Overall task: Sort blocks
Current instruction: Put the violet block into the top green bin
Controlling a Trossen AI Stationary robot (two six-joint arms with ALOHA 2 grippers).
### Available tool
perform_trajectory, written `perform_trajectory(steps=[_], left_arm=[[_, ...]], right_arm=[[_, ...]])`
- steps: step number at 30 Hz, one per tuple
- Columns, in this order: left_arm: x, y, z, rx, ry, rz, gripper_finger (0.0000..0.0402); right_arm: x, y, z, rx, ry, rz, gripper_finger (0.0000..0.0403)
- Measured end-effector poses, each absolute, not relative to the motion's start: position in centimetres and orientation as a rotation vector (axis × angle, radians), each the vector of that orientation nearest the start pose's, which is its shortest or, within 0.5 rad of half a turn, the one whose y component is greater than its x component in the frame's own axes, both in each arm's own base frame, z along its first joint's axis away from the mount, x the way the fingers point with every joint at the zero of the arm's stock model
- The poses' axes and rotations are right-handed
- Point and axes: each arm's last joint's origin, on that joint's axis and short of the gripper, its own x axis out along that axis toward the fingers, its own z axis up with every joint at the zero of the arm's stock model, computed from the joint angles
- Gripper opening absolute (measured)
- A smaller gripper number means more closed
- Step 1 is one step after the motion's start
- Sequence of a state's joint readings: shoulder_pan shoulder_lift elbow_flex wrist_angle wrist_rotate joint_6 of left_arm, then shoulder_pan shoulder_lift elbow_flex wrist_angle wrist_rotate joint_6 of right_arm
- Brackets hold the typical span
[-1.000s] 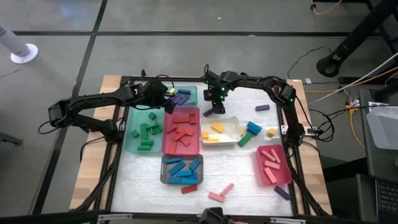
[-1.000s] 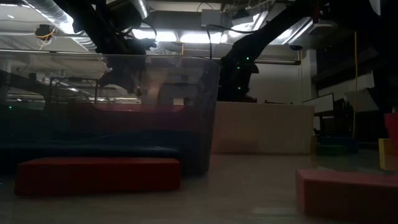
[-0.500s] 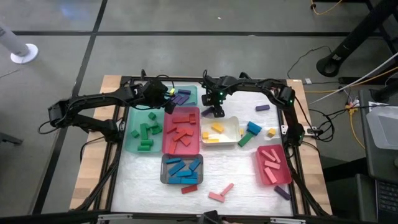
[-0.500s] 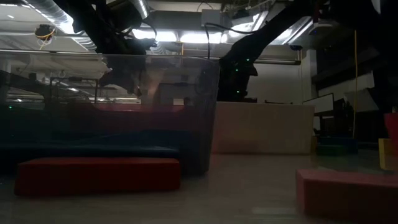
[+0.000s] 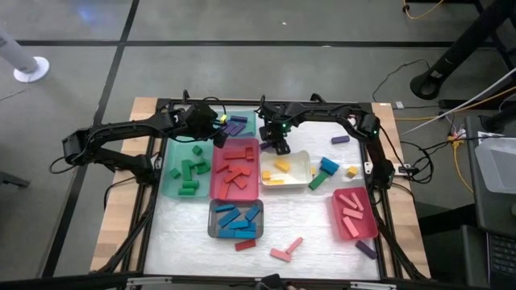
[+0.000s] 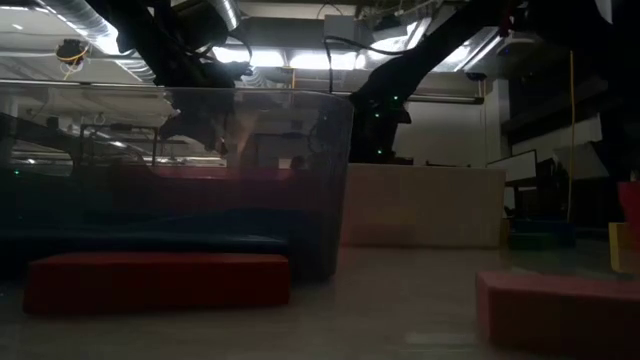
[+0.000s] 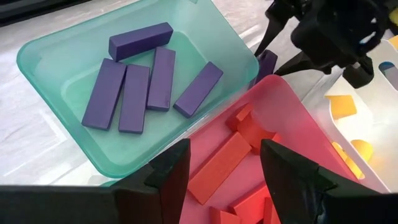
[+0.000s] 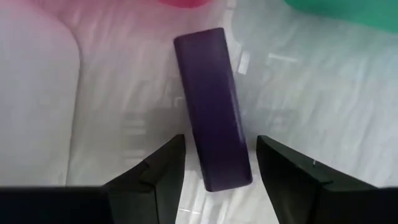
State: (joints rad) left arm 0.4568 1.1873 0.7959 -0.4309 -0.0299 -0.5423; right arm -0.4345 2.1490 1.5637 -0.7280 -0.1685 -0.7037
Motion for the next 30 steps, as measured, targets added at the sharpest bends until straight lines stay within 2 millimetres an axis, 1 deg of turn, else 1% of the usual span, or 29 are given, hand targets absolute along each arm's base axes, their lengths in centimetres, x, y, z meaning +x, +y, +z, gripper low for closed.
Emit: perform_trajectory(steps=[3, 5, 9, 12, 13, 16, 18, 19, 21, 24, 26, 30], left_arm=[[21.2, 10.5, 23.9, -0.678, 0.672, 0.672, 0.0182], [21.2, 10.5, 23.9, -0.678, 0.674, 0.673, 0.0182], [21.2, 10.5, 23.9, -0.66, 0.681, 0.666, 0.0182], [21.2, 10.5, 23.9, -0.654, 0.682, 0.663, 0.0182], [21.2, 10.5, 23.9, -0.654, 0.681, 0.663, 0.0182], [21.2, 10.5, 24.0, -0.653, 0.678, 0.662, 0.0182], [21.2, 10.5, 24.0, -0.653, 0.678, 0.662, 0.0182], [21.2, 10.5, 24.0, -0.653, 0.678, 0.662, 0.0182], [21.2, 10.5, 24.0, -0.653, 0.678, 0.663, 0.0182], [21.2, 10.5, 24.0, -0.653, 0.678, 0.663, 0.0182], [21.2, 10.5, 24.0, -0.654, 0.678, 0.663, 0.0182], [21.2, 10.5, 24.0, -0.653, 0.678, 0.663, 0.0182]], right_arm=[[38.9, -17.5, 14.4, -0.193, 1.259, 0.205, 0.0196], [39.1, -17.4, 14.5, -0.196, 1.264, 0.203, 0.0186], [39.4, -17.3, 15.0, -0.154, 1.274, 0.179, 0.014], [39.6, -17.4, 16.1, -0.148, 1.296, 0.181, 0.01], [39.6, -17.5, 16.7, -0.152, 1.306, 0.176, 0.0092], [39.7, -17.6, 18.7, -0.16, 1.36, 0.159, 0.0091], [39.8, -17.8, 20.5, -0.174, 1.379, 0.142, 0.0091], [39.8, -17.8, 21.5, -0.182, 1.388, 0.132, 0.0093], [40.0, -18.0, 23.4, -0.205, 1.378, 0.106, 0.0107], [40.7, -18.3, 26.2, -0.244, 1.293, 0.065, 0.0126], [41.3, -18.6, 27.5, -0.278, 1.204, 0.027, 0.0129], [42.9, -19.2, 28.6, -0.337, 1.011, -0.029, 0.012]])
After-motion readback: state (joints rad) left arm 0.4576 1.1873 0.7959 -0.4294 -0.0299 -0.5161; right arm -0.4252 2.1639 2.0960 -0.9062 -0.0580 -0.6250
